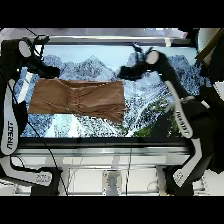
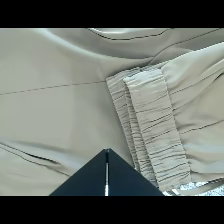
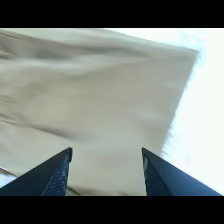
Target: Fold the clothes and pants, and hang the long-sleeved shirts on hangers.
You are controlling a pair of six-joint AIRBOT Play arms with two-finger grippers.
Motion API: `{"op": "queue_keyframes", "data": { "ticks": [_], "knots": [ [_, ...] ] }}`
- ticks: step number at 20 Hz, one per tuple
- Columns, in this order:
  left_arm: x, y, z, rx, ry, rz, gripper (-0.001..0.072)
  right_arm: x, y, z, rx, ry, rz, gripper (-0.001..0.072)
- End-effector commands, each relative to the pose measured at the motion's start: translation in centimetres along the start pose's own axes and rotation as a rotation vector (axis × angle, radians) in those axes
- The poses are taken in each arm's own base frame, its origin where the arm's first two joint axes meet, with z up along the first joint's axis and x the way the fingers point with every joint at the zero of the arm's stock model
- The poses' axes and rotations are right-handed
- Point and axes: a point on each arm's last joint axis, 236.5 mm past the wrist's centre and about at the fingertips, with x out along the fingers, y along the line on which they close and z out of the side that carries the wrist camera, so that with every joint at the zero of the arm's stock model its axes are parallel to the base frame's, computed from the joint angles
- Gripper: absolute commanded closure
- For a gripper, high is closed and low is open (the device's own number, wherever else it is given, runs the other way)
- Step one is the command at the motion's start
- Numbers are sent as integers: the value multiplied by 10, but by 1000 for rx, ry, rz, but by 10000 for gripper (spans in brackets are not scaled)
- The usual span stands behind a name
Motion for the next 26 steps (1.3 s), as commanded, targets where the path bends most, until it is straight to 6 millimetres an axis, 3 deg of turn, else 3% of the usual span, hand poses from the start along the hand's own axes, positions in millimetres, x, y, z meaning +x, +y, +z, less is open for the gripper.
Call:
{"op": "queue_keyframes", "data": {
  "ticks": [1, 3, 6, 8, 11, 14, 17, 19, 20, 22, 26],
  "knots": [
    [0, 1, 0, -2, 0, 0, 695, 1, -63, -41, 102, 97, -57, 122],
    [0, 0, -1, -2, 2, -3, 695, 39, -67, -61, 218, 98, 11, 99],
    [0, 0, -1, -2, 3, -3, 695, 73, -51, -77, 299, 127, 200, 95],
    [0, 0, -1, -2, 3, -3, 694, 85, -44, -68, 336, 96, 278, 56],
    [0, 0, -1, -2, 3, -4, 695, 94, -42, -60, 355, 62, 306, 57],
    [0, -1, -1, -11, 2, -7, 695, 104, -40, -68, 381, 93, 324, 58],
    [0, -1, -1, -11, 2, -7, 695, 113, -15, -83, 339, 144, 354, 66],
    [0, -1, -1, -10, 3, -7, 695, 117, 7, -94, 312, 182, 378, 183],
    [0, -1, -1, -10, 3, -6, 695, 116, 18, -100, 306, 204, 400, 286],
    [0, 2, -2, -13, 5, -1, 695, 105, 37, -106, 263, 235, 462, 649],
    [-1, 4, -15, -23, 59, -8, 695, 52, 51, -99, 172, 235, 499, 678]
  ]
}}
